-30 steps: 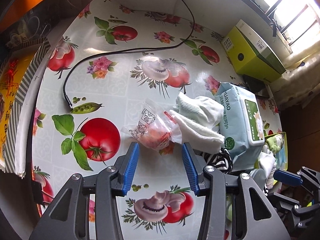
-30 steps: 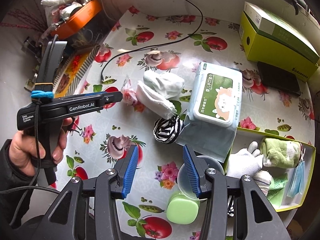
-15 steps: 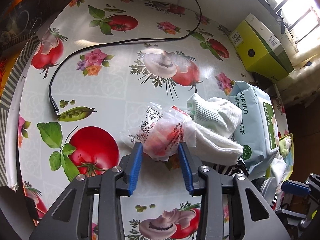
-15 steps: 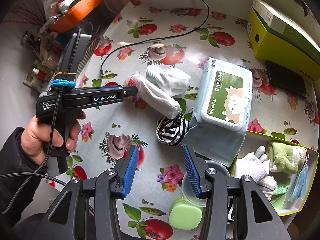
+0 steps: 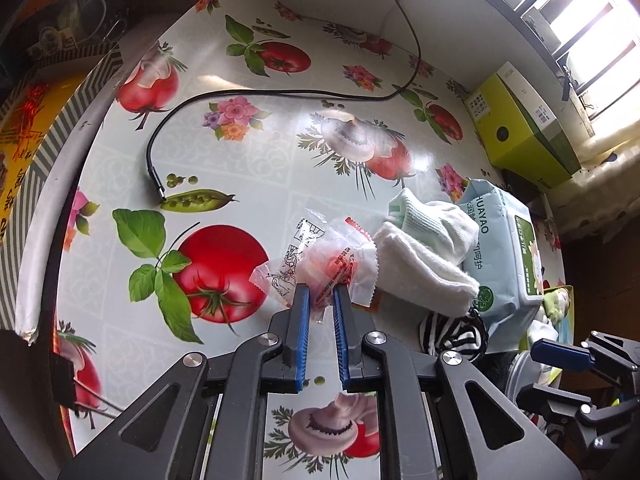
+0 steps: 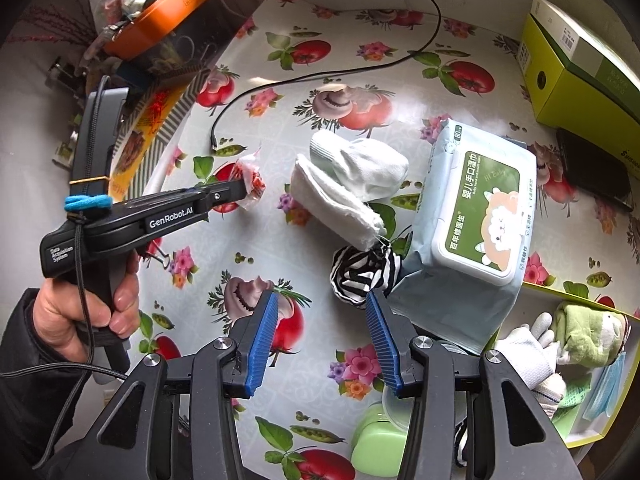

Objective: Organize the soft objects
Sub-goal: 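Close the left gripper on the clear bag while the right grasps the striped sock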

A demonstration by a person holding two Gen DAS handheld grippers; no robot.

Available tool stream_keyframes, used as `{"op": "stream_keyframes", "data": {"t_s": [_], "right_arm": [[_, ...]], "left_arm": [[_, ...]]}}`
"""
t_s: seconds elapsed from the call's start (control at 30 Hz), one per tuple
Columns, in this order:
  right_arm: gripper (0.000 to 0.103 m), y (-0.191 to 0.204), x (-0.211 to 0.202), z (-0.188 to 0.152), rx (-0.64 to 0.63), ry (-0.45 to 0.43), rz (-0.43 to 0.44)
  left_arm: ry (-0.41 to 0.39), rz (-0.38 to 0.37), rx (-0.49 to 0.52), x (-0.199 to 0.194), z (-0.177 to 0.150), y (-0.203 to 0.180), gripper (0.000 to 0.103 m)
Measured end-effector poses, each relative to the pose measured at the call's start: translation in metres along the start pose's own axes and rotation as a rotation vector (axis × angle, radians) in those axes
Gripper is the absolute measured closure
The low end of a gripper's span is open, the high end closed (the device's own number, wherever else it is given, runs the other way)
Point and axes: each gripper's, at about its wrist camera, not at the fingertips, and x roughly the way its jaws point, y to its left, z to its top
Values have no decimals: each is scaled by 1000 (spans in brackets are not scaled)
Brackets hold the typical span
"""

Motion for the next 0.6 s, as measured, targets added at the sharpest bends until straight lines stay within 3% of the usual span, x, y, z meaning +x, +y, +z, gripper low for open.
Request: {"op": "stream_keyframes", "data": {"t_s": [0.1, 0.4, 0.6], "right_arm": [[57, -4, 13, -2, 60, 31, 44], [57, -16, 41, -3, 121, 108, -50], [57, -24, 54, 5, 177, 106, -72]], "left_arm": [[3, -1, -13, -7, -6, 3, 91], [-21, -27, 0, -16, -11, 0, 91], [-16, -41, -11, -18, -16, 5, 91]]}}
